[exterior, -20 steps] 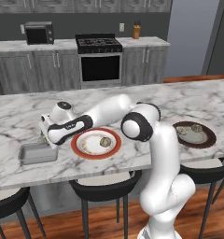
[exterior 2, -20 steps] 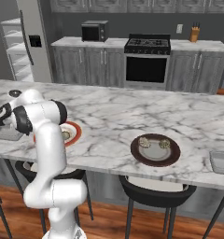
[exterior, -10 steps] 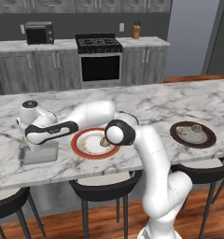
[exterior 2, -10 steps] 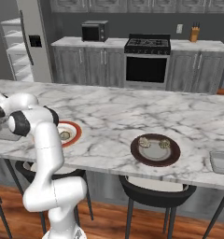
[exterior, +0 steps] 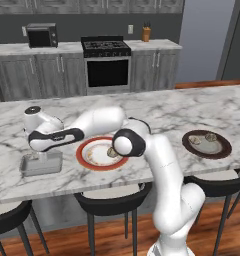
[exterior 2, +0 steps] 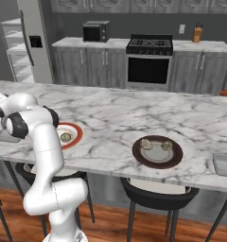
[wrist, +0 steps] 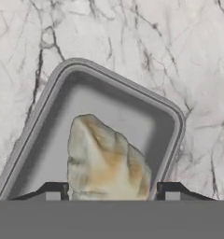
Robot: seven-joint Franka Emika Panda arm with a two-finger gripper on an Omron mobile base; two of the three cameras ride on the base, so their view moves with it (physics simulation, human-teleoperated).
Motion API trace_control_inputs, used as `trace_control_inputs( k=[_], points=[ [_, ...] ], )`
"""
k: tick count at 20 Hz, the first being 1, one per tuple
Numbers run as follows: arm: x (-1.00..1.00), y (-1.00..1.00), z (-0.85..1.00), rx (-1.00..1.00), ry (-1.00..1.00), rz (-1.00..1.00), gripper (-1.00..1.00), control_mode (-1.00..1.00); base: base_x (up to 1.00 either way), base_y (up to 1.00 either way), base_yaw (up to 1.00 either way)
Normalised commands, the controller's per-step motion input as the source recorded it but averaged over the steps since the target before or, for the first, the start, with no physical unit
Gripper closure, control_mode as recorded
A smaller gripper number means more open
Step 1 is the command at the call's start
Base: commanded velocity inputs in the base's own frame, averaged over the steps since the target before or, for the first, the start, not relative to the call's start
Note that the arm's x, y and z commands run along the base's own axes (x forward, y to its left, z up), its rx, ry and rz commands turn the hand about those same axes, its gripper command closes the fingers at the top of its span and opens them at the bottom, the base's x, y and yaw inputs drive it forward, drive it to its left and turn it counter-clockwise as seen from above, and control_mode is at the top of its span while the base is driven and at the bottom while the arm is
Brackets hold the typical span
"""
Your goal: Place two dumplings into each of the tupperware containers and then place the containers in the fridge.
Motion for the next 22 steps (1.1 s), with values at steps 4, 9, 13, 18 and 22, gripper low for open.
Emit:
trace_control_inputs(
  k=[4, 9, 13, 18, 22],
  points=[
    [0.21, 0.32, -0.58, 0.00, 0.00, 0.00, -1.00, -1.00, 0.00, 0.00, 0.00],
    [-0.04, 0.09, 0.47, 0.00, -0.13, 0.00, -1.00, -1.00, 0.00, 0.00, 0.00],
    [-0.32, -0.77, 0.84, 0.00, -0.04, -0.06, -1.00, -1.00, 0.00, 0.00, 0.00],
    [-0.12, -1.00, 0.03, 0.00, 0.00, -0.40, -1.00, -1.00, 0.00, 0.00, 0.00],
    [-0.11, -1.00, 0.00, 0.07, 0.00, -0.34, -1.00, -1.00, 0.00, 0.00, 0.00]
  ],
)
